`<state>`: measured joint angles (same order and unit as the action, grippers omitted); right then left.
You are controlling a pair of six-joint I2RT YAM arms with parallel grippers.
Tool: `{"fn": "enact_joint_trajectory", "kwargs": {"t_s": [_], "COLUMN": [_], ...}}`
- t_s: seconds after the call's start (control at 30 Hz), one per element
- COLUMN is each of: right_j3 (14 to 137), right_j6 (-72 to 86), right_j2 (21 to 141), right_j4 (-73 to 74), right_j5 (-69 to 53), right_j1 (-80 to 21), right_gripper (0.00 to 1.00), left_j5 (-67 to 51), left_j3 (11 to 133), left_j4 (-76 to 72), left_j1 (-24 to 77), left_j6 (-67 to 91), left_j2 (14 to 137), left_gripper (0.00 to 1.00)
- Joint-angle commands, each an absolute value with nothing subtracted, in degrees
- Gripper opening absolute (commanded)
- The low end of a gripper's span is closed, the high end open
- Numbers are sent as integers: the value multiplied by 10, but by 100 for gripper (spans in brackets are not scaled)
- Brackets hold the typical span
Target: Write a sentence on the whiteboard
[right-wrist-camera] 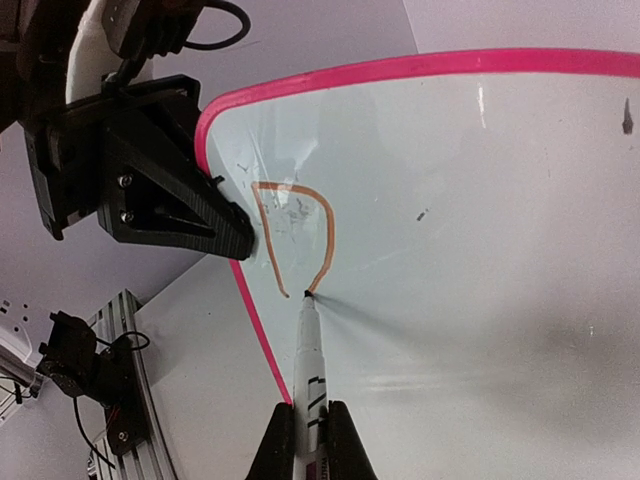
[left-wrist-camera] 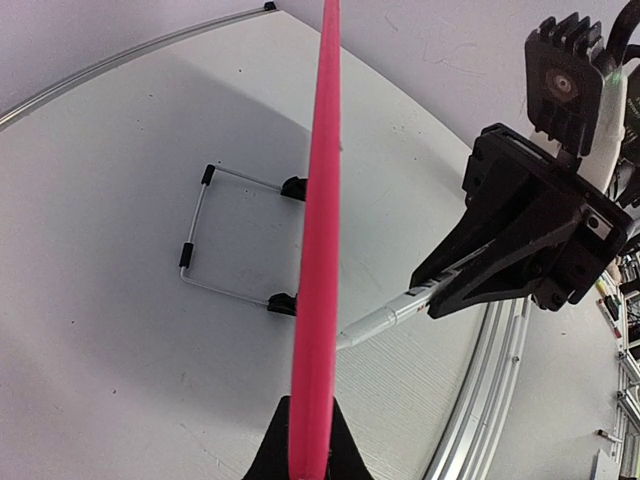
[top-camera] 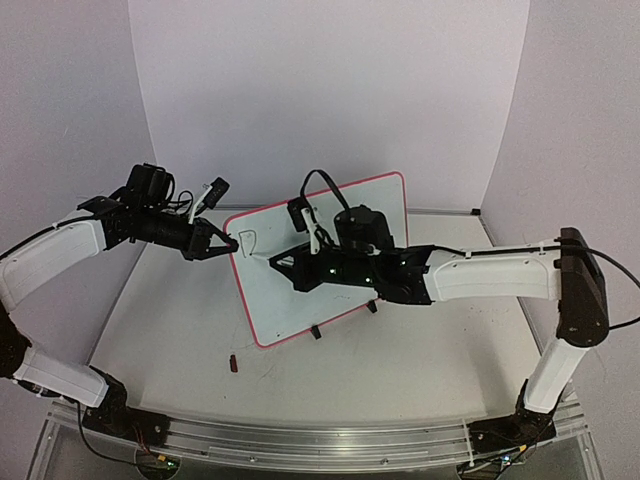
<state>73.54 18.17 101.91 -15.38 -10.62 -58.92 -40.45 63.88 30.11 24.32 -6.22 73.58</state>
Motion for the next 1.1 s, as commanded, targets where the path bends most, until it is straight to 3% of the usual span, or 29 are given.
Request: {"fn": "enact_joint_trajectory", "kwargs": {"t_s": [0.0, 0.33, 1.07], "right_j3": [763, 774, 664], "right_j6": [176, 172, 174], "right_j2": [1038, 1042, 916], "right_j4": [-156, -156, -202], "right_j5": [-121, -122, -217], "right_j1": [-593, -597, -571], "right_gripper": [0, 0, 0], "left_j5": [-418, -418, -417], "left_j3": [644, 645, 644], "left_j4": [297, 298, 303], "left_j1": [244, 245, 245], "left_j6": [-78, -78, -86], "left_j2": [735, 734, 732], "left_gripper": [0, 0, 0]}}
